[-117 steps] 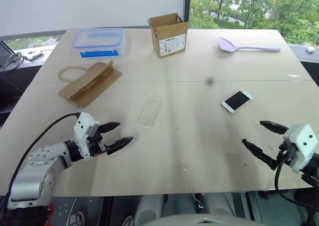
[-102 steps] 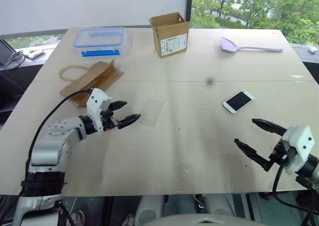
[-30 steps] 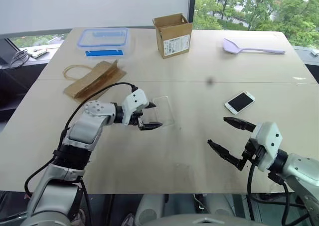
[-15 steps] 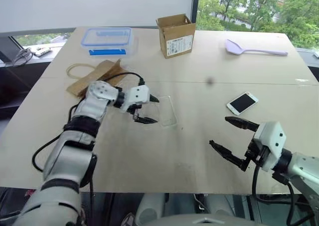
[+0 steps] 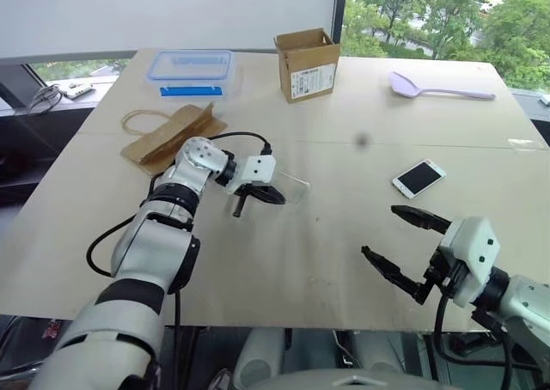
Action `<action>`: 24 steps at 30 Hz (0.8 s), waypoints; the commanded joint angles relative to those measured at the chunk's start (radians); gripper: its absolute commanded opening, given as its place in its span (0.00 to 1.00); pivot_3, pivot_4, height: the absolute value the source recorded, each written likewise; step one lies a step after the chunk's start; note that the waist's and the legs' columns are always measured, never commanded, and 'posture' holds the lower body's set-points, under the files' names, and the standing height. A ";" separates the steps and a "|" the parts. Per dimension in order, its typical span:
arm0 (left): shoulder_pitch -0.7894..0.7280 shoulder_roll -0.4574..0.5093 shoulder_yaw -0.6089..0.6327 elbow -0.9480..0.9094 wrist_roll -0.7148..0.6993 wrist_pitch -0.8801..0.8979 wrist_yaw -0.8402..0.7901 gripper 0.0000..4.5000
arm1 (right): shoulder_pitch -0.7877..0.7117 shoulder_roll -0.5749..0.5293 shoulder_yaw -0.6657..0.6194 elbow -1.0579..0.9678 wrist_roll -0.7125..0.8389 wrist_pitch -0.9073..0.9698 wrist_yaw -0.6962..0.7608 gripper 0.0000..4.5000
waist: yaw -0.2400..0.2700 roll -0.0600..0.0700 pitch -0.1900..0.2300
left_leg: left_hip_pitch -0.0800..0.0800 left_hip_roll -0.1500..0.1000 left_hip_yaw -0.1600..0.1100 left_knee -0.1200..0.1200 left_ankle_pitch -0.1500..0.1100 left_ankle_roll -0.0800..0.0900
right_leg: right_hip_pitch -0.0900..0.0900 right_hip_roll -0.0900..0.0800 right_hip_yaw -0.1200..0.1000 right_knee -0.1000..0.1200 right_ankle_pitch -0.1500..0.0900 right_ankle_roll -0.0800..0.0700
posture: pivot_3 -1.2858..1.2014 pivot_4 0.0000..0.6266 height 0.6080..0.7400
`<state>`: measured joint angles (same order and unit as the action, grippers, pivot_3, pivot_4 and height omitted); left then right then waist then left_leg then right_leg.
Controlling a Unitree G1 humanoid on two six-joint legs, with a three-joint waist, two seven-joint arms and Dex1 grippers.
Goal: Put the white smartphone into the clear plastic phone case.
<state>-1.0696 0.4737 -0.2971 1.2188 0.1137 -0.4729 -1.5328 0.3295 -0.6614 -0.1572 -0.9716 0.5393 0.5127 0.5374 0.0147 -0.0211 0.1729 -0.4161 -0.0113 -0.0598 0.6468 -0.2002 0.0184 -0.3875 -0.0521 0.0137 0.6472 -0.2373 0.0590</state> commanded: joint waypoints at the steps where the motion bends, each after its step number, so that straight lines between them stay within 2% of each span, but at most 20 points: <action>1: -0.001 -0.010 0.025 -0.014 -0.005 0.089 -0.006 0.01 | -0.007 0.004 0.004 -0.038 0.004 -0.009 -0.008 1.00 | 0.000 0.000 0.000 | 0.000 0.000 0.000 0.000 0.000 0.000 | 0.000 0.000 0.000 0.000 0.000 0.000 | 0.52 0.24 1.00; 5: 0.038 -0.019 0.051 -0.174 -0.054 0.297 -0.041 0.01 | -0.014 0.003 0.008 -0.030 0.015 -0.004 -0.005 1.00 | 0.000 0.000 0.000 | -0.001 0.000 0.000 0.000 0.000 0.001 | 0.000 0.000 -0.001 0.000 0.000 0.000 | 0.52 0.24 1.00; 9: 0.191 -0.017 0.038 -0.578 -0.102 0.584 -0.023 0.01 | -0.045 0.004 0.018 -0.008 0.048 0.038 -0.016 1.00 | -0.005 0.000 0.001 | -0.002 0.000 0.000 -0.001 -0.001 0.001 | -0.001 0.000 0.000 0.000 0.002 -0.004 | 0.52 0.24 1.00; 13: 0.294 -0.044 -0.002 -0.821 -0.073 0.731 0.083 0.01 | -0.080 0.005 0.026 0.007 0.031 0.055 -0.035 1.00 | -0.004 0.000 0.001 | -0.002 0.000 -0.001 -0.002 -0.001 0.001 | -0.002 0.000 0.001 0.000 0.002 -0.004 | 0.52 0.24 1.00; 15: 0.318 -0.069 -0.031 -0.888 -0.041 0.768 0.155 0.01 | -0.091 0.002 0.027 0.007 0.019 0.055 -0.039 1.00 | 0.000 0.000 0.001 | -0.002 0.000 -0.001 -0.002 -0.001 0.001 | -0.002 0.000 0.001 0.000 0.002 -0.004 | 0.52 0.24 1.00; 18: 0.340 -0.127 -0.045 -0.964 -0.045 0.889 0.249 0.01 | -0.109 -0.041 0.036 -0.004 0.014 0.197 -0.101 1.00 | 0.001 0.000 0.001 | -0.002 -0.001 -0.001 -0.002 -0.001 0.001 | -0.002 -0.001 0.001 0.000 0.000 -0.001 | 0.52 0.24 1.00; 20: 0.356 -0.125 -0.061 -1.006 -0.045 0.926 0.259 0.01 | -0.129 -0.063 0.034 -0.013 0.025 0.286 -0.137 1.00 | -0.001 0.000 0.001 | -0.002 -0.001 0.000 -0.001 -0.001 0.001 | -0.002 -0.001 0.001 -0.001 0.000 -0.001 | 0.52 0.24 1.00; 22: 0.369 -0.109 -0.067 -1.044 -0.064 0.968 0.253 0.01 | -0.161 -0.037 0.006 0.010 0.093 0.363 -0.172 1.00 | -0.008 0.000 0.001 | -0.002 -0.001 0.000 -0.002 -0.001 0.001 | -0.003 -0.001 0.002 0.000 0.000 -0.001 | 0.52 0.24 1.00; 23: 0.375 -0.104 -0.062 -1.066 -0.080 0.985 0.250 0.10 | -0.185 -0.024 -0.006 0.036 0.081 0.383 -0.202 1.00 | -0.009 0.000 0.001 | -0.002 0.000 0.001 -0.004 -0.001 0.001 | -0.005 0.000 0.003 0.000 0.001 -0.003 | 0.52 0.24 1.00; 24: 0.381 -0.099 -0.053 -1.086 -0.093 1.002 0.253 0.13 | -0.207 -0.001 -0.023 0.060 0.084 0.413 -0.236 1.00 | -0.011 0.001 0.001 | -0.002 0.000 0.001 -0.004 -0.001 0.001 | -0.005 0.000 0.003 0.000 0.002 -0.005 | 0.52 0.24 1.00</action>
<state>-0.6936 0.3674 -0.3630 0.1914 0.0517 0.5050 -1.2818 0.1479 -0.6773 -0.1319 -0.9211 0.6108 0.8921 0.3509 0.0039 -0.0205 0.1740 -0.4181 -0.0105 -0.0590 0.6418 -0.2014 0.0197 -0.3933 -0.0514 0.0166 0.6481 -0.2351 0.0545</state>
